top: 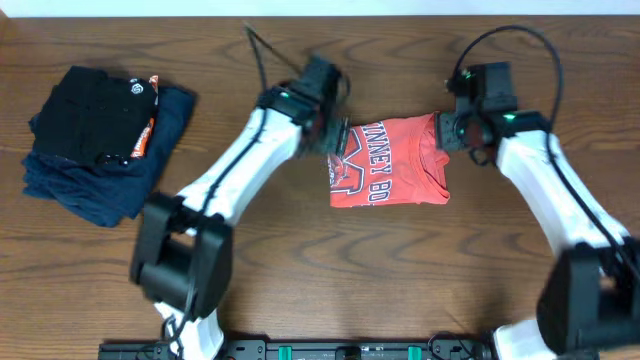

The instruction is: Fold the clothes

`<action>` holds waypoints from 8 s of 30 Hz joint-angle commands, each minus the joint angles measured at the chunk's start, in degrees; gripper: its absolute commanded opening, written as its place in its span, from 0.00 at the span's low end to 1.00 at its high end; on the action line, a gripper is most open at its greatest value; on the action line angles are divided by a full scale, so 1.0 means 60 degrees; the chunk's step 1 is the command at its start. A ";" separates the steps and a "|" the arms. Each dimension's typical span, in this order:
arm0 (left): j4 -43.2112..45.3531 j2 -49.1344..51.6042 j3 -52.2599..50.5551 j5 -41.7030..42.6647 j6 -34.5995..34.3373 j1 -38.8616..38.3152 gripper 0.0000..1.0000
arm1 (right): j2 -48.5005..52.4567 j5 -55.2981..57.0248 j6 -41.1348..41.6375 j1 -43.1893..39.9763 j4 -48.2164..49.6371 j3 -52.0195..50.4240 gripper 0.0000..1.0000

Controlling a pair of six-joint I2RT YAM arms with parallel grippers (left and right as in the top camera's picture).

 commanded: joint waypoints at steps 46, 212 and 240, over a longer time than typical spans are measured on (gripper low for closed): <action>-0.0361 0.0098 0.0109 0.0098 0.0299 0.0346 0.95 | 0.0812 0.0597 0.0911 -0.0798 -0.0040 -0.1719 0.64; 0.1439 -0.1661 -0.0295 0.1344 0.1967 0.4849 0.98 | -0.0703 -0.0273 0.0896 -0.0750 0.1537 -0.1577 0.99; -0.2703 -0.8076 -0.1781 0.0058 0.2051 0.3377 0.98 | -0.7614 0.0291 0.0251 -0.1734 0.0215 -0.2892 0.99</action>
